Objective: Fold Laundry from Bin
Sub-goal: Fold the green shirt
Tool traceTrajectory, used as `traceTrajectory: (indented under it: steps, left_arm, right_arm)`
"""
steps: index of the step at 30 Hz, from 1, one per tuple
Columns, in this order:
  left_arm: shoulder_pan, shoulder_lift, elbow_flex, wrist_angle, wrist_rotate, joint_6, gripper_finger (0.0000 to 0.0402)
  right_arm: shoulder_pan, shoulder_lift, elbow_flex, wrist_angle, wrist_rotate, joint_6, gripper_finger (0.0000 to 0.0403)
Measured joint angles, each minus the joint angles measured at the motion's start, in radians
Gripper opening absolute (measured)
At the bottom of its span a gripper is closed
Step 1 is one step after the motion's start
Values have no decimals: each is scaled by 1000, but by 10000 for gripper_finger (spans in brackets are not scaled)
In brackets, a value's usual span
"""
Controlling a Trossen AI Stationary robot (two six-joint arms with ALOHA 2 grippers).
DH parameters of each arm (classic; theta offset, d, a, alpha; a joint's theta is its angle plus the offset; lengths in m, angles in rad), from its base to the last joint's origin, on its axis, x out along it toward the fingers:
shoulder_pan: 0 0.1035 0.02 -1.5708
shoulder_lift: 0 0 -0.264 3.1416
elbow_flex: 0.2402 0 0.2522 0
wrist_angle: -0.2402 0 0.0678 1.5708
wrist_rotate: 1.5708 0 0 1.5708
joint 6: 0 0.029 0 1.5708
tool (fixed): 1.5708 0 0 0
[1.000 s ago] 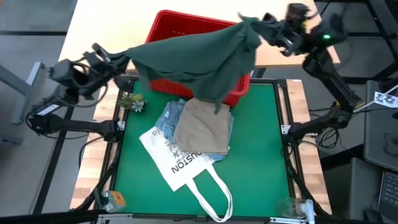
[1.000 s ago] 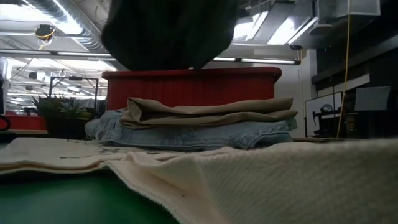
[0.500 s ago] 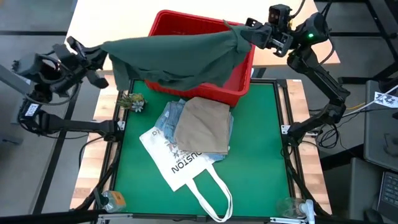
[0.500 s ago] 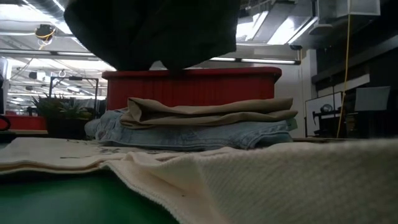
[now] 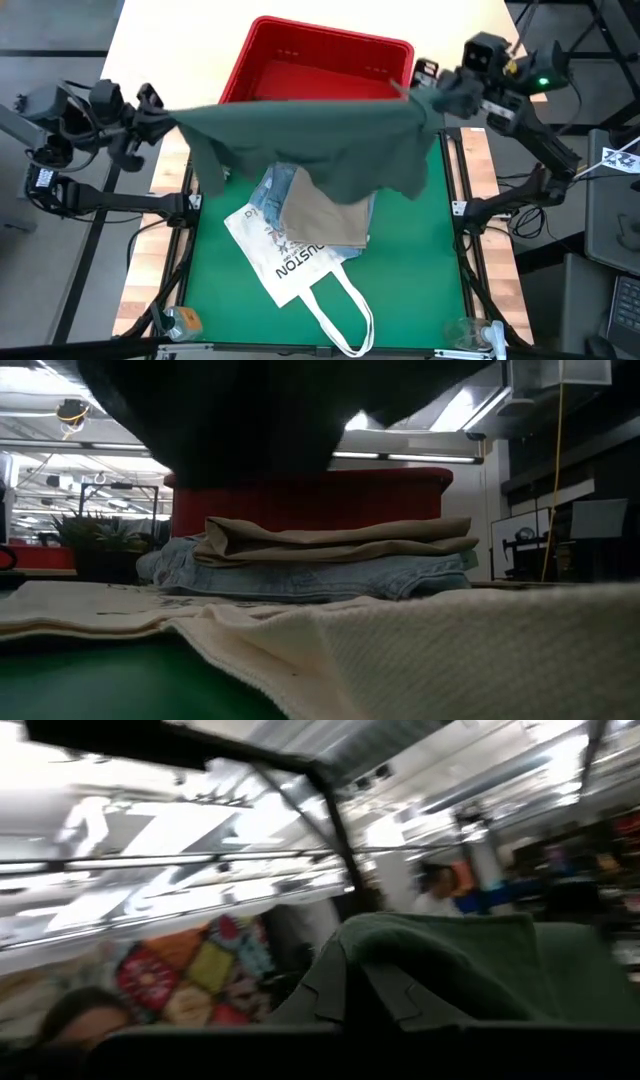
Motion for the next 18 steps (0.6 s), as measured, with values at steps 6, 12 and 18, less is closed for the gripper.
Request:
traceTrajectory:
  steps: [6, 12, 18]
  left_arm:
    - [0, 0, 0, -27, 215, -180, 0]
    - [0, 0, 0, -88, 353, -302, 0]
    - [-28, 6, -5, -270, 369, -344, 0]
  right_arm:
    - [190, -14, 0, -88, 43, -54, 5]
    - [391, -15, 0, -279, 152, -204, 5]
    - [564, -37, 0, -592, 431, -444, 5]
